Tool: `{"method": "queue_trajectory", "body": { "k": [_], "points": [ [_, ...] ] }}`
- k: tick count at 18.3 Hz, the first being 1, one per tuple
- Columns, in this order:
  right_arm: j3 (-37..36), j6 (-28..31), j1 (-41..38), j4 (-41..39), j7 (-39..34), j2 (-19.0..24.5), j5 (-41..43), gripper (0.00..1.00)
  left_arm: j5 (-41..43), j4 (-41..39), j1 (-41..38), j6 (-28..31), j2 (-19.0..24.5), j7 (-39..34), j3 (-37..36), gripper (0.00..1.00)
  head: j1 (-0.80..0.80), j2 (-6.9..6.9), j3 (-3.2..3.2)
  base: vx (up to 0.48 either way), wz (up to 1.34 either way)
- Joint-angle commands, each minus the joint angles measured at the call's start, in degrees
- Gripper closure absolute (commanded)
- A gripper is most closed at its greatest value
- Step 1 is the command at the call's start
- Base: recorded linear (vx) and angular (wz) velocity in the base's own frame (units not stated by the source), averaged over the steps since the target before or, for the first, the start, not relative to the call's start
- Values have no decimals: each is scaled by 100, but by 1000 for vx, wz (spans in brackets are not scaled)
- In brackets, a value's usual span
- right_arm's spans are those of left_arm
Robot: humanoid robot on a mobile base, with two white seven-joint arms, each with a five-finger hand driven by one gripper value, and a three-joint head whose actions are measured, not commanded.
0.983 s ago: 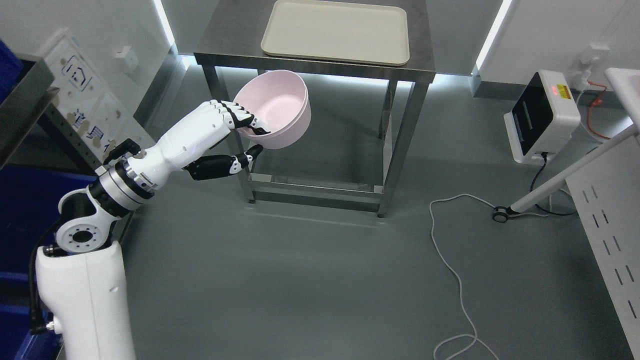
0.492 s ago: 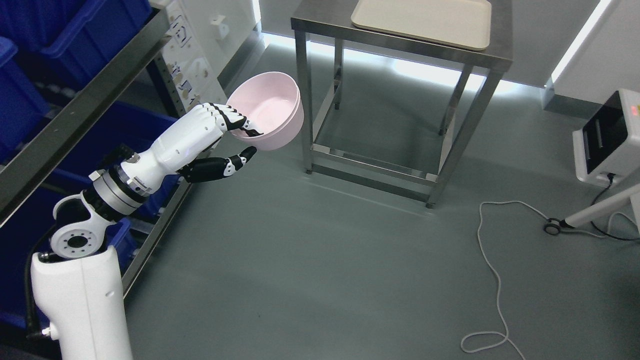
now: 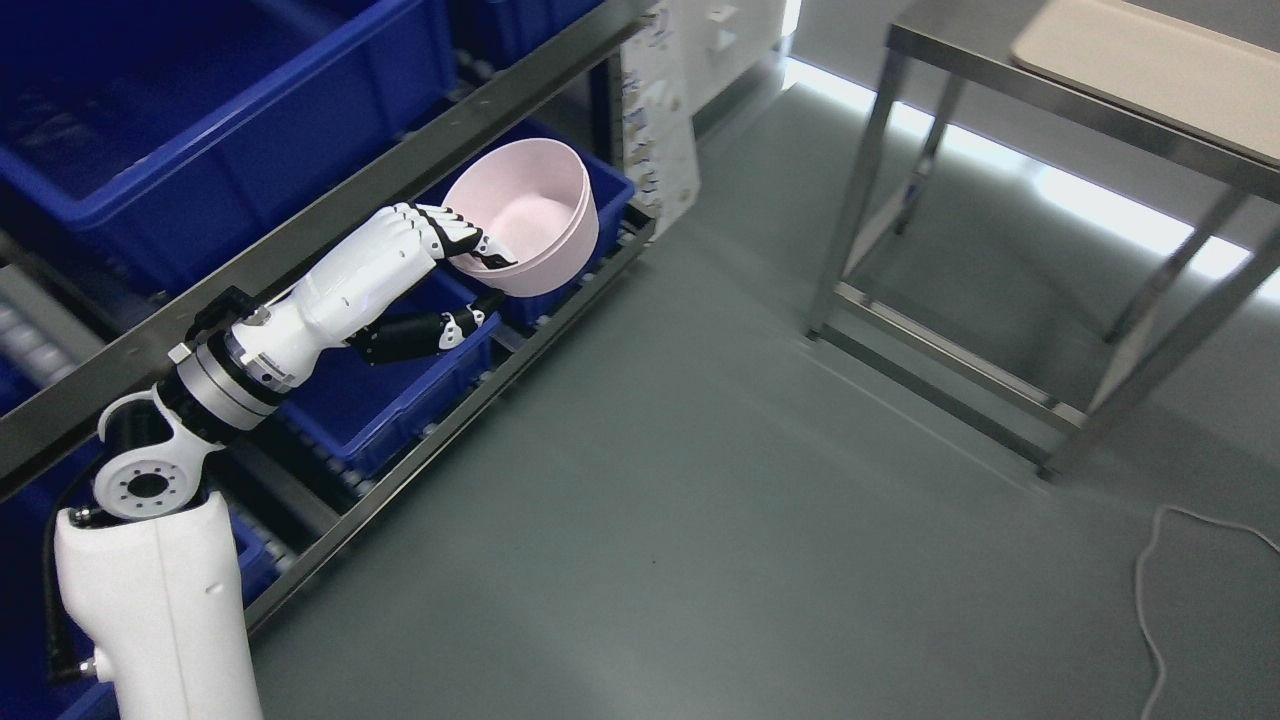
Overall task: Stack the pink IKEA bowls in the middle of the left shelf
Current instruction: 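Carry the stacked bowls toward the blue bins on the shelf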
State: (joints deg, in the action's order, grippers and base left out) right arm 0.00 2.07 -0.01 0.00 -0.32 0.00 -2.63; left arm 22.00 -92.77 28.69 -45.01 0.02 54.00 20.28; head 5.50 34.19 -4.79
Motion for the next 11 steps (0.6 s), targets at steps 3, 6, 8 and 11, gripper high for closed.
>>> {"method": "queue_trajectory", "body": {
  "k": [3, 6, 8, 11],
  "points": [
    [-70, -5, -166, -193, -3, -100, 263, 0, 24, 22, -13, 1, 262, 5, 99, 98, 0, 0, 0, -161, 958],
    [-62, -5, -166, -193, -3, -100, 263, 0, 24, 57, -13, 1, 270, -3, 116, 98, 0, 0, 0, -123, 961],
    [-70, -14, -166, -193, -3, -100, 263, 0, 32, 66, -13, 1, 262, 5, 116, 98, 0, -1, 0, -97, 939],
    [-62, -13, -166, -193, -3, -100, 263, 0, 32, 75, 372, 1, 227, -47, 72, 98, 0, -2, 0, -78, 836]
  ]
}}
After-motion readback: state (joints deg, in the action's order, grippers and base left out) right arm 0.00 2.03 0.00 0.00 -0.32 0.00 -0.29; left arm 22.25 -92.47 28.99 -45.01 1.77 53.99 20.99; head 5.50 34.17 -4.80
